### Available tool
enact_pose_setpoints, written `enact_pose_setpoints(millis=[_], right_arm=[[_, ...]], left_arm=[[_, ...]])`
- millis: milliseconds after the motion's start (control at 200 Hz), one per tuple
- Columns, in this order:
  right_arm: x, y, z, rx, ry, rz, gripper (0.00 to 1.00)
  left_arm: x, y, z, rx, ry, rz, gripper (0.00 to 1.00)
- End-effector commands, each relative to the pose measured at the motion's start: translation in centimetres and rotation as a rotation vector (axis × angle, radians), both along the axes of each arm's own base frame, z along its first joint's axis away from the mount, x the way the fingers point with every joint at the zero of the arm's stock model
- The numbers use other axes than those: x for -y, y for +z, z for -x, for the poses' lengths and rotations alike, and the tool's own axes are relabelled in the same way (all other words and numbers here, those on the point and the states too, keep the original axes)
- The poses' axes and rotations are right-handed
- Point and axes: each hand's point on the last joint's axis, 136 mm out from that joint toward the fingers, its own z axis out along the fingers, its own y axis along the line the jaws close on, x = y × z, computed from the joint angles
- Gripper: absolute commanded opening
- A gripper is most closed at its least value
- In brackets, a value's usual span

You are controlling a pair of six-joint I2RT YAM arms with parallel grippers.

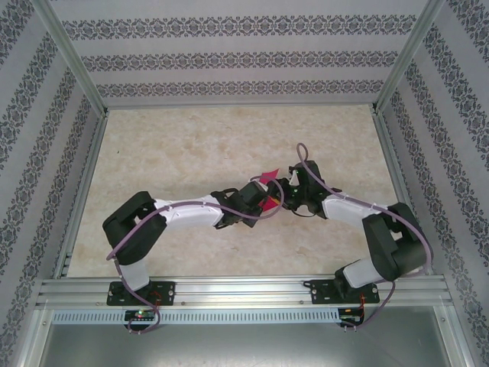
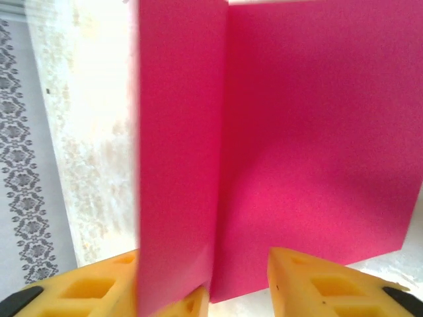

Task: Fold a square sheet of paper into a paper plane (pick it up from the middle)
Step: Fourth fold the wing at the center of the table.

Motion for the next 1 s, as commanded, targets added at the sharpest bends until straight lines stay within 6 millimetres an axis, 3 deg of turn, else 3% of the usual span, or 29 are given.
enact_pose_setpoints(millis=[0,240,425,624,994], right_arm=[[0.9,1.7,0.0,0.073,-0.008,0.024,0.52],[1.9,2.5,0.7,0.098,-0.014,0.048,0.53],[1.7,2.3,1.2,0.102,0.000,0.028,0.53],[1.2,1.9,1.5,0.096,0.026,0.014,0.38],[-1.4,1.0,1.1,0.078,0.100,0.001,0.30]], left_arm=[[0.0,-0.9,1.0,-0.115,-0.011,0.102,0.07],[-0.2,-1.8,1.5,-0.198,-0.008,0.161,0.07],[0.1,-0.9,1.7,-0.243,0.003,0.265,0.07],[-0.3,-0.6,1.3,-0.320,0.044,0.404,0.07],[0.4,0.3,0.8,-0.414,0.039,0.513,0.09]])
